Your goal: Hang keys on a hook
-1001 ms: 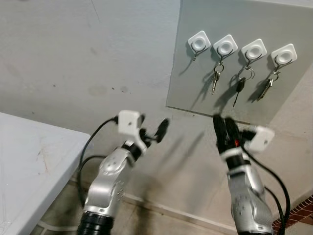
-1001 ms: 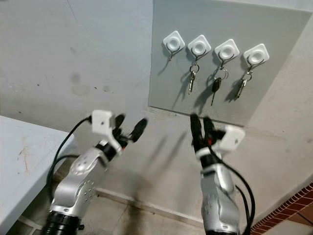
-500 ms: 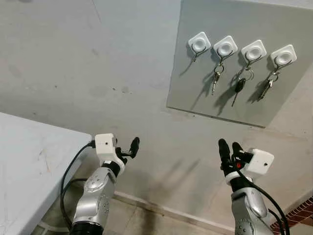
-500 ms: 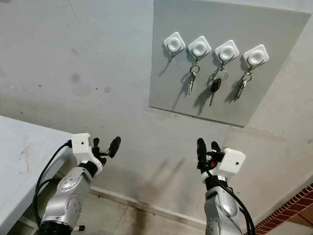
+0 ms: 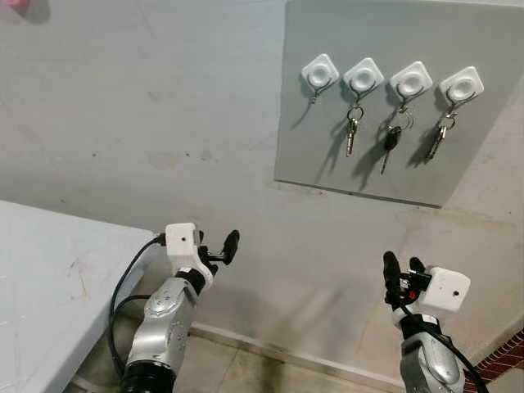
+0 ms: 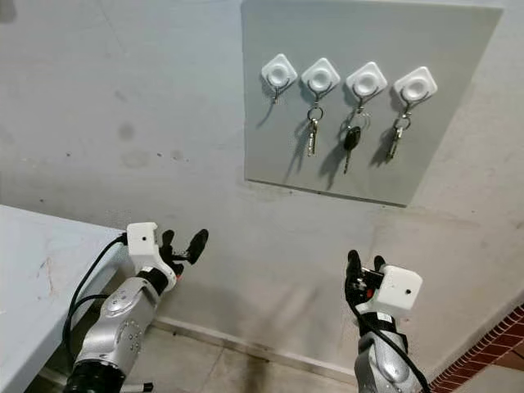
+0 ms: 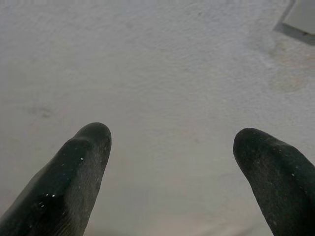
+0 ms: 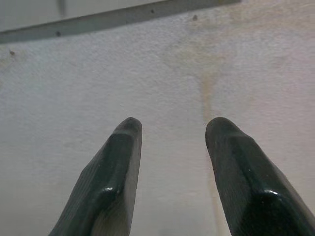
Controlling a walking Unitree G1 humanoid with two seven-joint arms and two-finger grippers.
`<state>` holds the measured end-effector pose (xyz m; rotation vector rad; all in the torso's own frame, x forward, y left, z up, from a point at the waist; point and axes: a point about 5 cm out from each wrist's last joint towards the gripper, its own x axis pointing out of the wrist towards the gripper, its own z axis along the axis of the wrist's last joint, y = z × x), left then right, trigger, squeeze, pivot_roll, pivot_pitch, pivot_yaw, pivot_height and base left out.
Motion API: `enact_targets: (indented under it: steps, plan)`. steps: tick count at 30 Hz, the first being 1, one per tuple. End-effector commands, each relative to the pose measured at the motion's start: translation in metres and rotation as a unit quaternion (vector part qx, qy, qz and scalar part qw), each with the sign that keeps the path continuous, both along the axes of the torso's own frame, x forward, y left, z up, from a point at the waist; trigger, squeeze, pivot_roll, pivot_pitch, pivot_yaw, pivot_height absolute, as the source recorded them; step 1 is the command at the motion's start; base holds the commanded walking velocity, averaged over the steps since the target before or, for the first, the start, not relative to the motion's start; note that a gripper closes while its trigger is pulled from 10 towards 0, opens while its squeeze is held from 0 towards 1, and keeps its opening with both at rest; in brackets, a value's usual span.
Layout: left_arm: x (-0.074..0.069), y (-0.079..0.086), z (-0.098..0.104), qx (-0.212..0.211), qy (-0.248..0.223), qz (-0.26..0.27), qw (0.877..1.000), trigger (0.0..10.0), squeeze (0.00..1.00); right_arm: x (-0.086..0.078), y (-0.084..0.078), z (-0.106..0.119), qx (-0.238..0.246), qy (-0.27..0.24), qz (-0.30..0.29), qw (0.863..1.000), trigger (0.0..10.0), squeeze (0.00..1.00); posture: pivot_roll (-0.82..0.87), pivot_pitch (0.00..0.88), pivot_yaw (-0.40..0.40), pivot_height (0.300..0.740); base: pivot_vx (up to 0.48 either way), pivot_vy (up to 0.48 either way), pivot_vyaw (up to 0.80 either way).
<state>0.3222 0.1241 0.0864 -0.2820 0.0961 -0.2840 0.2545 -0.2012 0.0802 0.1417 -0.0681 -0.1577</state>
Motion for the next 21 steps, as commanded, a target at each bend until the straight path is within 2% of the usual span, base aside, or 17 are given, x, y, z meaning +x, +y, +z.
enact_targets:
  steps: [1, 4, 6, 10, 12, 13, 17, 21]
  plan:
    - [0.000, 0.001, 0.002, 0.011, -0.013, -0.003, 1.000, 10.0, 0.00, -0.001, 0.006, 0.003, -0.016, -0.008, 0.007, 1.000, 10.0, 0.00, -0.08, 0.000, 0.054, 0.740, 0.000, 0.000, 0.00]
    - [-0.006, -0.004, 0.003, 0.018, -0.035, -0.016, 0.999, 10.0, 0.00, 0.000, 0.010, 0.003, -0.026, -0.004, 0.015, 1.000, 10.0, 0.00, -0.08, 0.000, 0.046, 0.740, 0.000, 0.000, 0.00]
    - [-0.015, -0.006, 0.001, 0.021, -0.054, -0.024, 0.998, 10.0, 0.00, 0.001, 0.016, 0.003, -0.027, -0.002, 0.023, 0.999, 10.0, 0.00, -0.06, 0.000, 0.029, 0.740, 0.000, 0.000, 0.00]
    - [-0.023, -0.002, -0.004, 0.021, -0.059, -0.010, 0.998, 10.0, 0.00, 0.000, 0.017, -0.001, -0.020, 0.004, 0.025, 0.999, 10.0, 0.00, -0.06, 0.000, 0.023, 0.740, 0.000, 0.000, 0.00]
    - [-0.035, 0.005, -0.016, 0.033, -0.057, 0.002, 0.998, 10.0, 0.00, -0.005, 0.017, -0.008, -0.024, 0.012, 0.028, 0.999, 10.0, 0.00, -0.04, 0.000, 0.012, 0.740, 0.000, 0.000, 0.00]
    - [-0.035, 0.005, -0.016, 0.033, -0.057, 0.002, 0.998, 10.0, 0.00, -0.005, 0.017, -0.008, -0.024, 0.012, 0.028, 0.999, 10.0, 0.00, -0.04, 0.000, 0.012, 0.740, 0.000, 0.000, 0.00]
    - [-0.048, 0.022, -0.037, 0.057, -0.029, 0.036, 0.997, 10.0, 0.00, -0.014, 0.011, -0.026, -0.038, 0.045, 0.027, 0.998, 10.0, 0.00, -0.03, 0.000, 0.001, 0.740, 0.000, 0.000, 0.00]
    - [-0.049, 0.026, -0.037, 0.061, -0.029, 0.046, 0.997, 10.0, 0.00, -0.015, 0.006, -0.027, -0.048, 0.049, 0.020, 0.997, 10.0, 0.00, -0.03, 0.000, -0.001, 0.740, 0.000, 0.000, 0.00]
